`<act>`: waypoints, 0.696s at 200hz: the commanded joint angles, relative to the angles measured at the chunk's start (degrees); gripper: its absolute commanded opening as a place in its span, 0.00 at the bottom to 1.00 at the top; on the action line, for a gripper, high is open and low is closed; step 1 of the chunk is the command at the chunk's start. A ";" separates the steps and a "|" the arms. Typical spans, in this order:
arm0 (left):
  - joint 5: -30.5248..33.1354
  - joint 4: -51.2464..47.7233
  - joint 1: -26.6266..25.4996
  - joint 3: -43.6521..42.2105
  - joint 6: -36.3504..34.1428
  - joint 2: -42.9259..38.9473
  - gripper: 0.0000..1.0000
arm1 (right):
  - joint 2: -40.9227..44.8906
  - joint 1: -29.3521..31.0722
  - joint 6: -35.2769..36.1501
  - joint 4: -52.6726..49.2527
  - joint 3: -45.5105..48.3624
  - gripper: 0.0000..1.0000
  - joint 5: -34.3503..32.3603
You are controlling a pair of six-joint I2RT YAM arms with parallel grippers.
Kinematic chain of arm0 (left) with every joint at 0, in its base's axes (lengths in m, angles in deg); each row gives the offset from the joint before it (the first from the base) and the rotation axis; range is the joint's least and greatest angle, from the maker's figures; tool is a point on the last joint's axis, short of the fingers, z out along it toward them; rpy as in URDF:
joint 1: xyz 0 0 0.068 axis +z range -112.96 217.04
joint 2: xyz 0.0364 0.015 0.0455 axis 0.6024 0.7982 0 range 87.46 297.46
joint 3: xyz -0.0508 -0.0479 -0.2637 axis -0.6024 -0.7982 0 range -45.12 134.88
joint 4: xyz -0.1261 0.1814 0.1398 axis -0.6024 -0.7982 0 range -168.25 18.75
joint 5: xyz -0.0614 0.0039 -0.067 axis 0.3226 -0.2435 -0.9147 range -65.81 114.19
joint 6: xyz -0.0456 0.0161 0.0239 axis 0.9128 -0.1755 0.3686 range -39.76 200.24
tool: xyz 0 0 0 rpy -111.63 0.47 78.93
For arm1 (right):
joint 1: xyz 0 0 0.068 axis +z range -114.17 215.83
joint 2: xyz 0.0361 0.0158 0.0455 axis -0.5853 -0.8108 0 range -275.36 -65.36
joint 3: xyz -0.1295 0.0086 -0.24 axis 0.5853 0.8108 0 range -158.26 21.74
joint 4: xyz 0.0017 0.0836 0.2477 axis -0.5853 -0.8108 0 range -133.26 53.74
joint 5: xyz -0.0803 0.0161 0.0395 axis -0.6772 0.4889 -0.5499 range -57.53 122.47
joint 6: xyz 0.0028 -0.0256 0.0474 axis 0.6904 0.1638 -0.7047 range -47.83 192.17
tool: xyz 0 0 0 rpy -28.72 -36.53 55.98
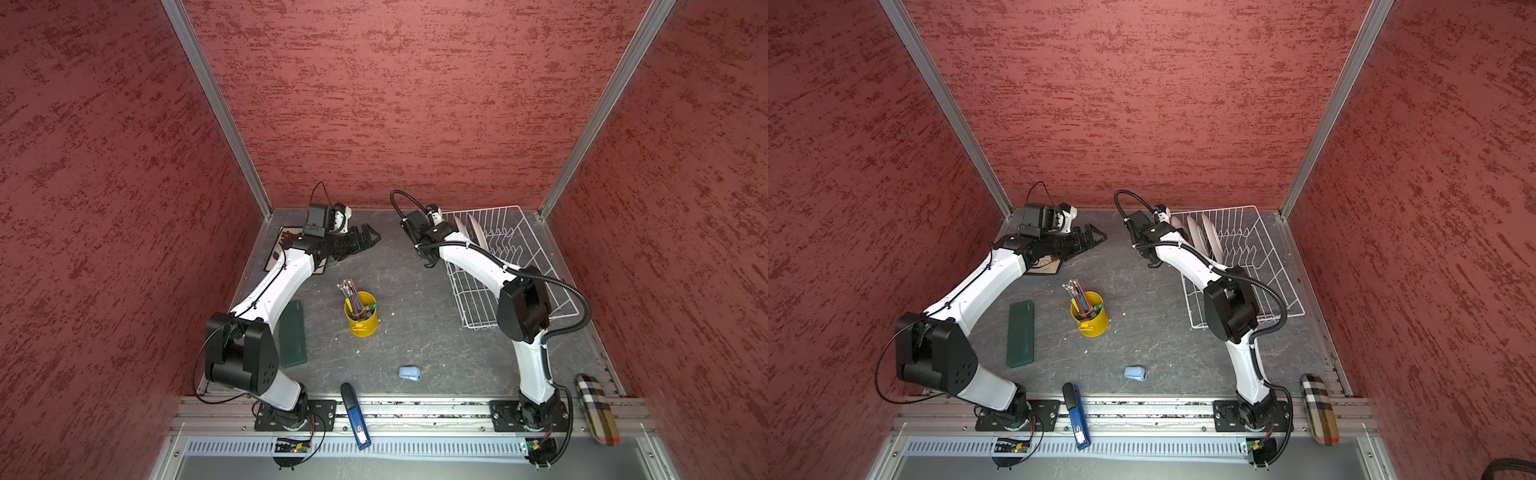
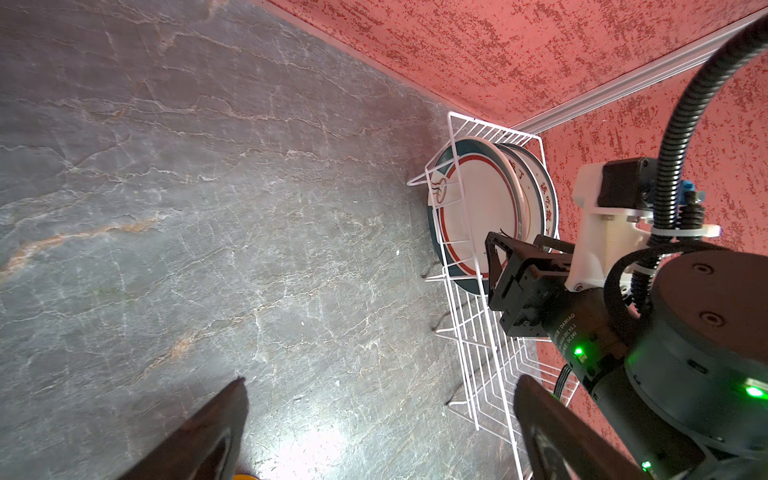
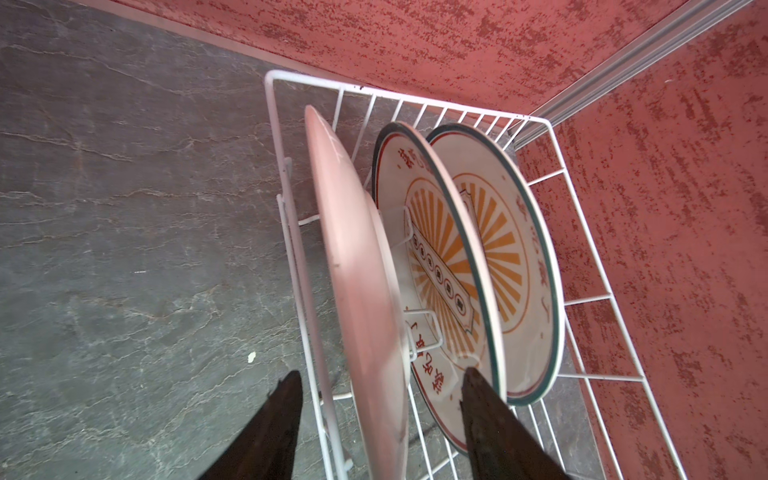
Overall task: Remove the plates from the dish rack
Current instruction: 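Lower the open right gripper onto the rim of the nearest rack plate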
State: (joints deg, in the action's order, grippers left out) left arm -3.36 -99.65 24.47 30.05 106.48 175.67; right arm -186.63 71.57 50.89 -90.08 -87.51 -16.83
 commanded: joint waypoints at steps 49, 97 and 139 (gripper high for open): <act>0.69 1.03 -0.52 -0.03 0.04 0.75 1.00 | -1.16 0.02 2.09 1.71 1.35 0.53 -4.69; 0.66 0.87 -0.65 0.23 0.22 1.15 1.00 | -1.07 -0.06 3.37 3.05 2.70 0.45 -5.59; 0.94 0.19 -0.70 0.66 -0.10 1.27 0.99 | -0.64 -0.24 4.27 4.14 3.85 0.41 -5.86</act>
State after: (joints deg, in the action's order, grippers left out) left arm -2.75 -99.74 24.16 30.05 106.55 176.21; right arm -187.42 71.57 54.46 -87.74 -84.48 -20.34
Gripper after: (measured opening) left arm 0.995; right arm 0.417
